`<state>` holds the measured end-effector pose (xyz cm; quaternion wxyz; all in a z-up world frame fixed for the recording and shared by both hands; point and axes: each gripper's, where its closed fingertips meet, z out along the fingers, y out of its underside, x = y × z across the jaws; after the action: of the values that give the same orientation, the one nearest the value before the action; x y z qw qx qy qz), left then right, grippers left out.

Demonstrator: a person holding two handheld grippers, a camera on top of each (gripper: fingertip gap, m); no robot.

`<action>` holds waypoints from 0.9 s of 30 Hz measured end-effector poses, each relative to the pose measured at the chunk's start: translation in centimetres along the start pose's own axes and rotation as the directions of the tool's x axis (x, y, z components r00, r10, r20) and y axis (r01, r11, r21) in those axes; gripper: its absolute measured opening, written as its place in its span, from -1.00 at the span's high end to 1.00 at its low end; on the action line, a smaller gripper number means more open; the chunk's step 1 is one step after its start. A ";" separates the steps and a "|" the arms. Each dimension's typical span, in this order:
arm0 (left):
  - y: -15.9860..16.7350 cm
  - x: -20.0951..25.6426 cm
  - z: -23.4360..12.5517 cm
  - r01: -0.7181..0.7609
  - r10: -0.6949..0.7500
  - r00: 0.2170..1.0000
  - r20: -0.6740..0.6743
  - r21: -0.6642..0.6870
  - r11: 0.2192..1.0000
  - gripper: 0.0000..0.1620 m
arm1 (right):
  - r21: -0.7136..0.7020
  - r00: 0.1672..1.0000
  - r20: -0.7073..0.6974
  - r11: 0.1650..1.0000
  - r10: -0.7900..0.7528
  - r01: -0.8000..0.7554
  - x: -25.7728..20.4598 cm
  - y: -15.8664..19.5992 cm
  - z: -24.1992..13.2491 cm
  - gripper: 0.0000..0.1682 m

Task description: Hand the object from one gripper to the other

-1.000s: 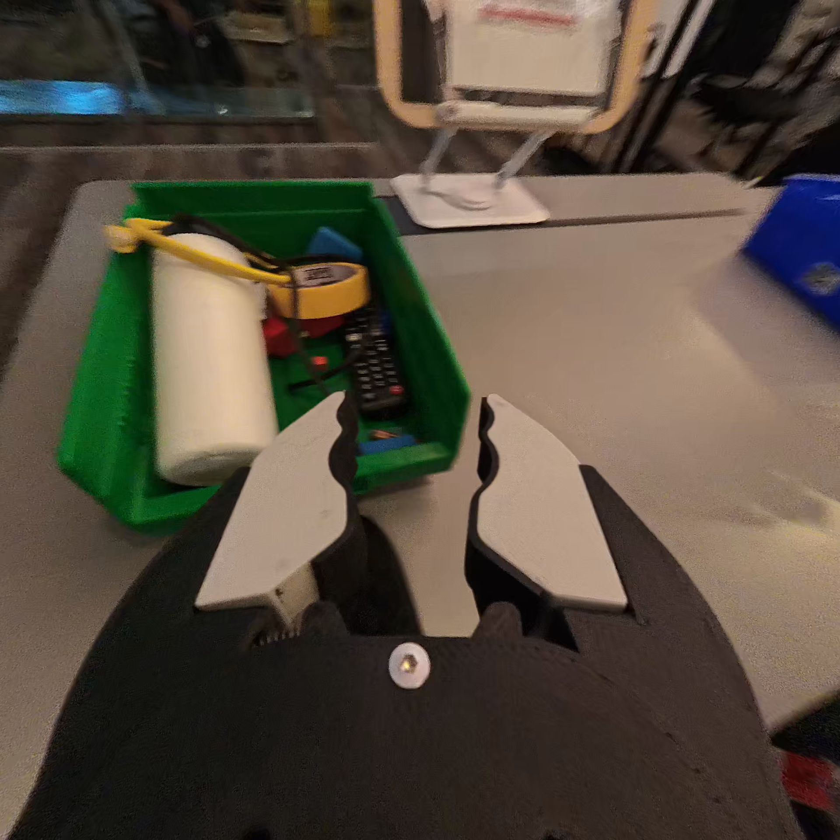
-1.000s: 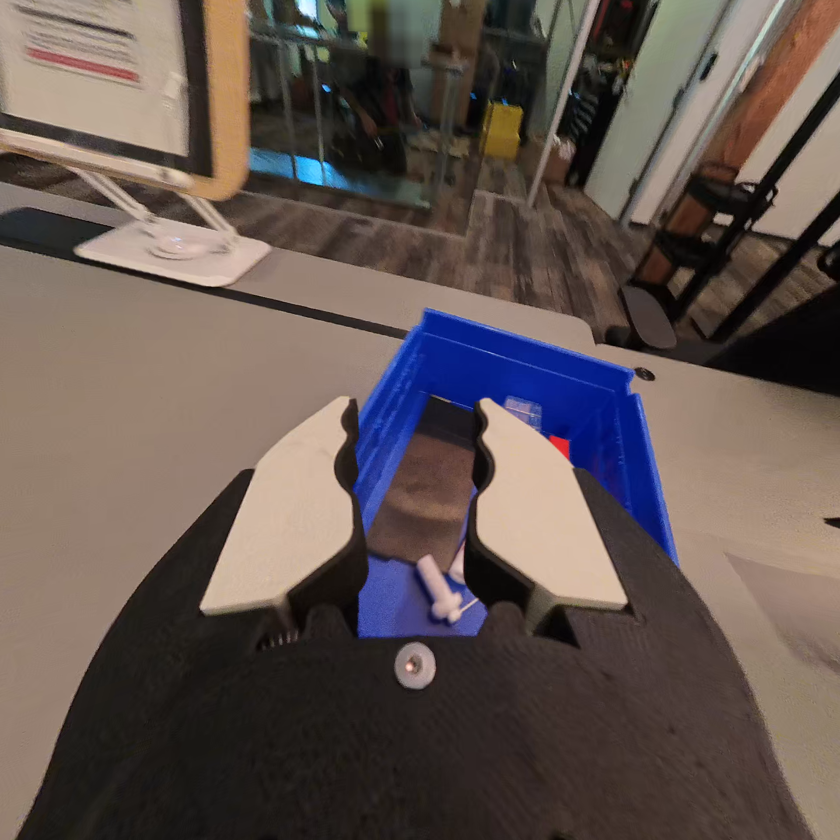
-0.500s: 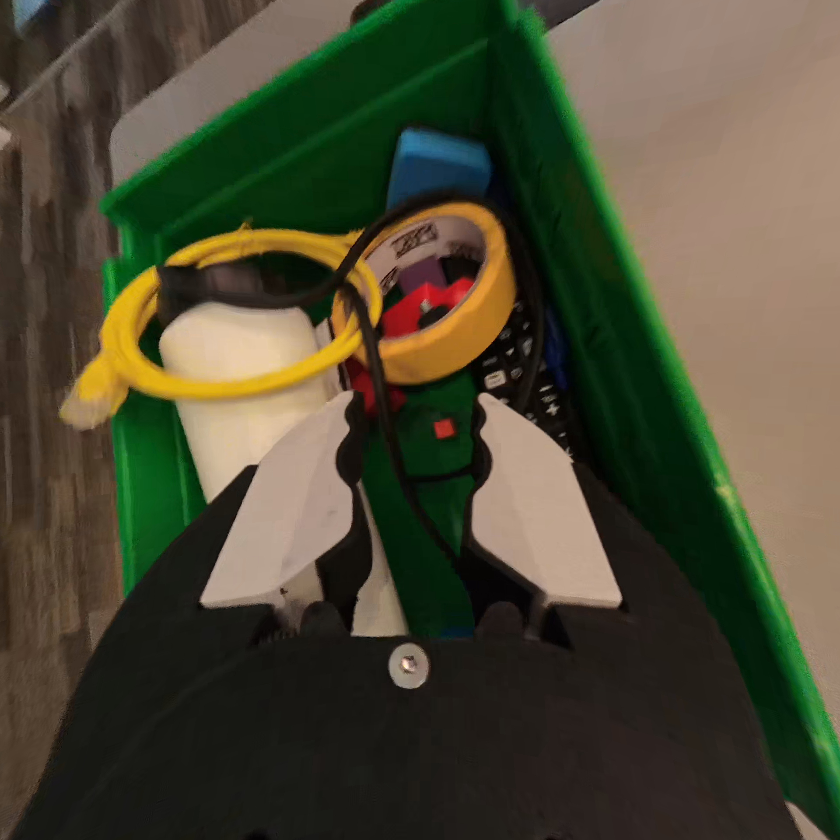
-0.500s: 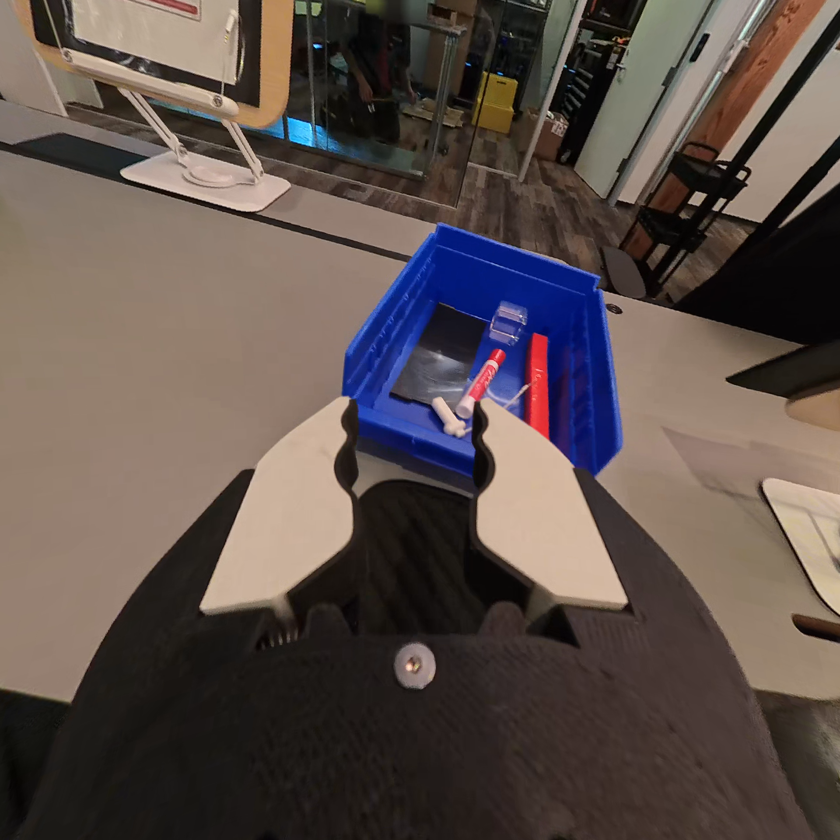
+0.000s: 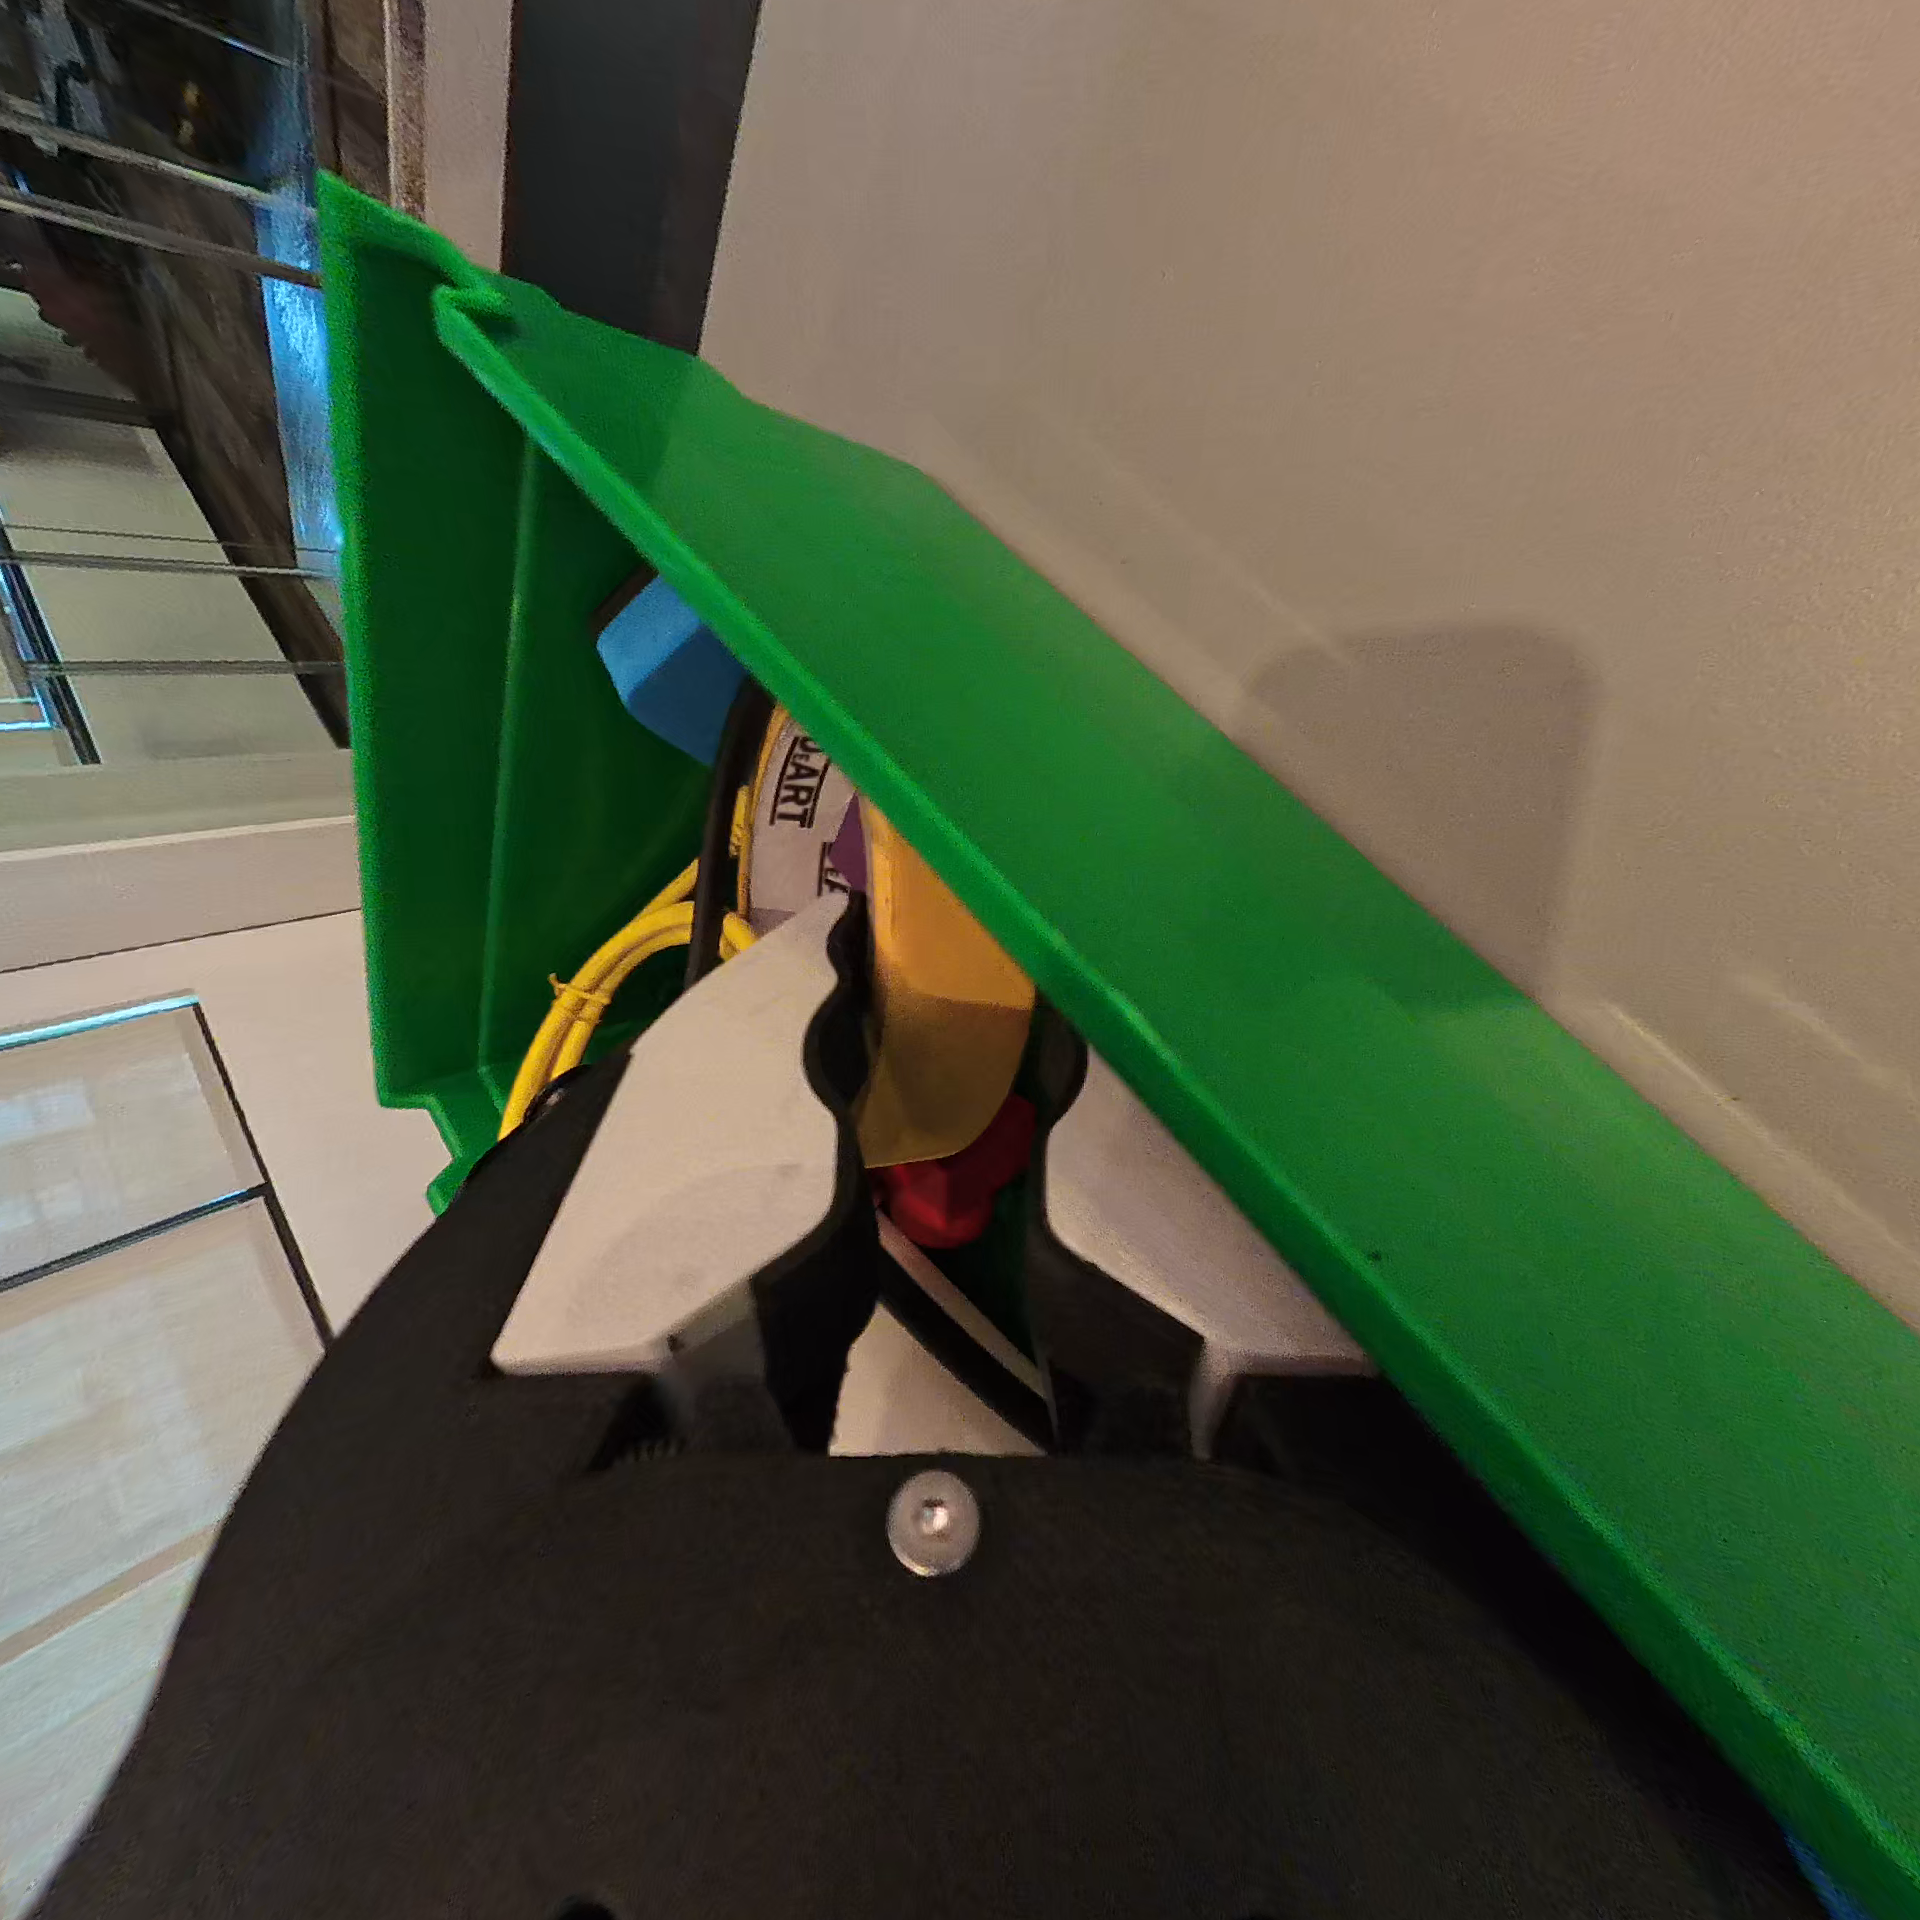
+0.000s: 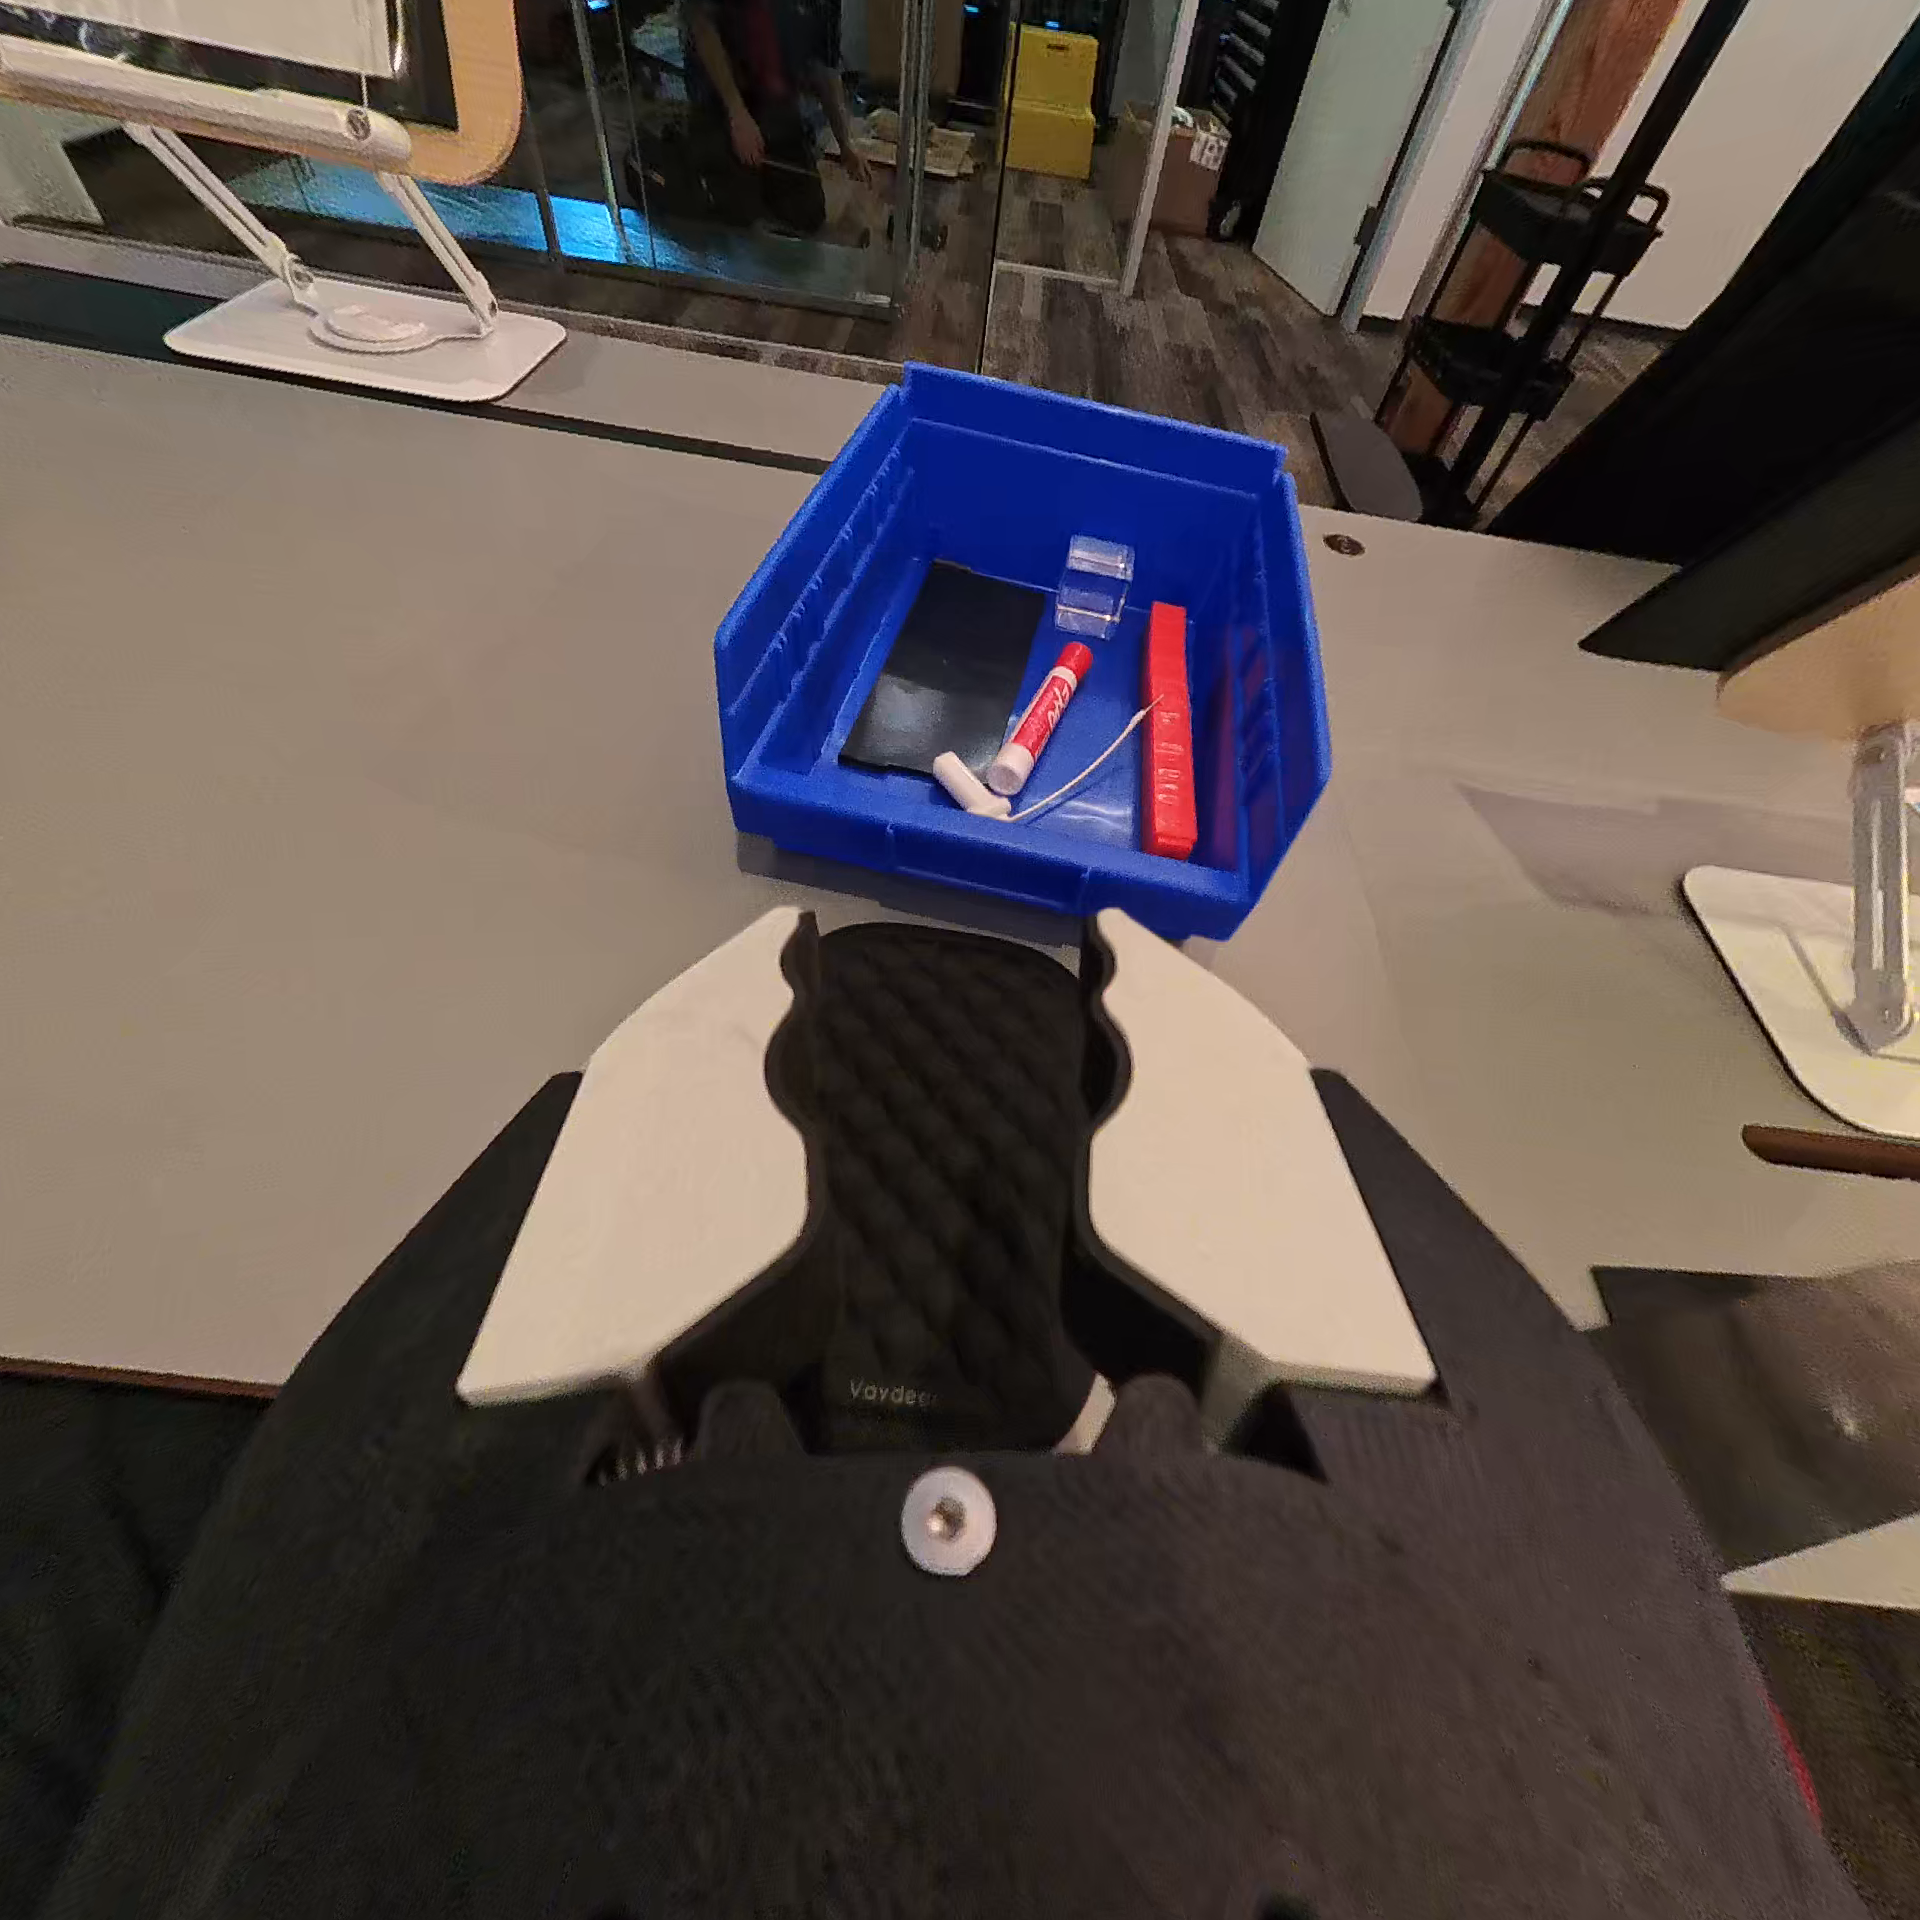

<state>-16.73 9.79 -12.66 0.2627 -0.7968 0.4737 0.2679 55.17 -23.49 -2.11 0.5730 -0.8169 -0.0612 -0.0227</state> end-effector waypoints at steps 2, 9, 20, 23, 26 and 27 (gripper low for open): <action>-0.2 -0.3 -0.6 0.078 -0.078 0.997 -0.028 0.017 0.997 0.64 | 0.007 1.000 0.010 1.000 0.030 -0.030 0.1 0.2 -0.3 0.42; -2.1 -4.0 -5.7 0.681 -0.605 0.720 -0.339 0.178 0.711 0.65 | 0.030 0.988 0.086 0.991 0.128 -0.131 -0.6 0.0 0.3 0.43; -4.7 -6.6 -20.6 0.875 -0.477 0.479 -0.737 0.357 0.327 0.65 | 0.122 0.958 0.277 0.986 0.076 -0.113 -7.9 -3.3 2.7 0.47; -6.9 -3.7 -27.6 0.865 -0.295 0.495 -0.817 0.432 0.256 0.66 | 0.212 0.899 0.436 0.968 0.031 -0.136 -13.8 -6.4 2.8 0.48; -9.4 0.5 -34.2 0.868 -0.097 0.486 -0.868 0.468 0.165 0.66 | 0.290 0.746 0.666 0.927 -0.017 -0.239 -22.5 -10.1 2.2 0.48; -10.3 2.2 -36.1 0.876 -0.032 0.470 -0.882 0.461 0.139 0.66 | 0.296 0.671 0.741 0.911 -0.029 -0.287 -25.6 -11.2 1.9 0.47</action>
<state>-0.16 -11.59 13.49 0.5281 -0.6400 0.2803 -0.4826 28.34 -19.84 4.91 0.6504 -0.6291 -0.2285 0.3591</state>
